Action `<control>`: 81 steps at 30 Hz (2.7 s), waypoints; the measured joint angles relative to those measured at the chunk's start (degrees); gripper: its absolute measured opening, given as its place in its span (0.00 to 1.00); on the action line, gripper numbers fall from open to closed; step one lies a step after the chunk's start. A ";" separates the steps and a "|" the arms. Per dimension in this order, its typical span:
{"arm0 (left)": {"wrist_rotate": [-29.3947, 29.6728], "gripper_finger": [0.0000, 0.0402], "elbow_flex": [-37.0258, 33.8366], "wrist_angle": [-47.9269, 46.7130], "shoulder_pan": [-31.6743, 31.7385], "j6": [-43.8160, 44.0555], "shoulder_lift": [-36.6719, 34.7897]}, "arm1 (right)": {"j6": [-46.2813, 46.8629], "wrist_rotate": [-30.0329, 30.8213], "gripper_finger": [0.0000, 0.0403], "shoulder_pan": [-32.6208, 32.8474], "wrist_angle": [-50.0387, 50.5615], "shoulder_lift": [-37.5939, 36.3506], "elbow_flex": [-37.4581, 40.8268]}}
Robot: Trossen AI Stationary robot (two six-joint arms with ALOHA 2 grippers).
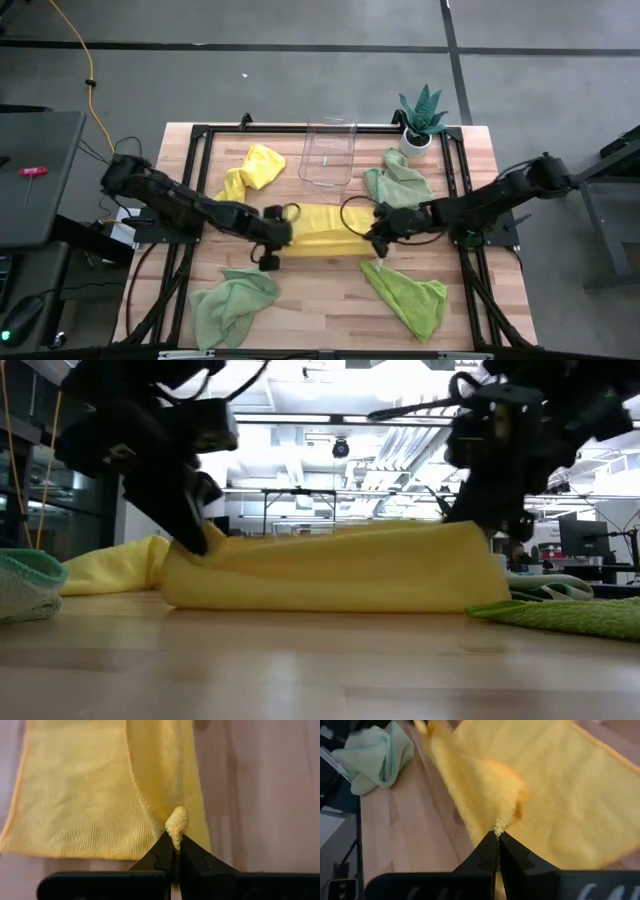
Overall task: Fold microfiber towels
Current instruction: Fold the right yellow towel
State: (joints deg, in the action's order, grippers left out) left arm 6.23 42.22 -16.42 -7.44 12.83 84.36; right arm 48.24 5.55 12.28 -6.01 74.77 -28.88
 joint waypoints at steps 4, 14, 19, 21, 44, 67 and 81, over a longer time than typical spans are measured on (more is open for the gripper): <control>-4.01 0.00 -4.75 2.68 1.68 -0.56 -5.31 | -3.67 -0.04 0.00 1.83 -0.39 6.38 -2.52; -7.15 0.00 -6.67 14.20 0.35 9.23 -3.64 | -4.27 1.46 0.00 5.55 2.53 12.76 -8.50; -6.08 0.00 -6.72 17.91 1.37 14.44 -3.90 | -3.28 5.27 0.00 5.80 6.38 10.37 -10.10; -4.49 0.00 -6.82 17.22 2.51 15.57 -4.66 | -2.95 7.77 0.00 5.37 8.73 8.49 -10.12; 10.74 0.00 -6.66 15.11 15.66 14.63 -3.13 | 7.28 19.29 0.00 -5.09 22.66 6.24 -10.06; 13.68 0.14 -6.78 20.83 16.91 15.52 7.54 | 16.25 19.00 0.01 -6.06 22.70 10.83 -10.06; 5.93 0.37 -6.80 12.43 21.04 10.12 -4.94 | 11.08 17.83 0.56 -10.97 24.60 3.84 -10.06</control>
State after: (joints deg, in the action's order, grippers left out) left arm 12.15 35.42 -3.99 13.60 22.95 79.42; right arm 59.32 23.38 1.32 18.59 78.62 -38.94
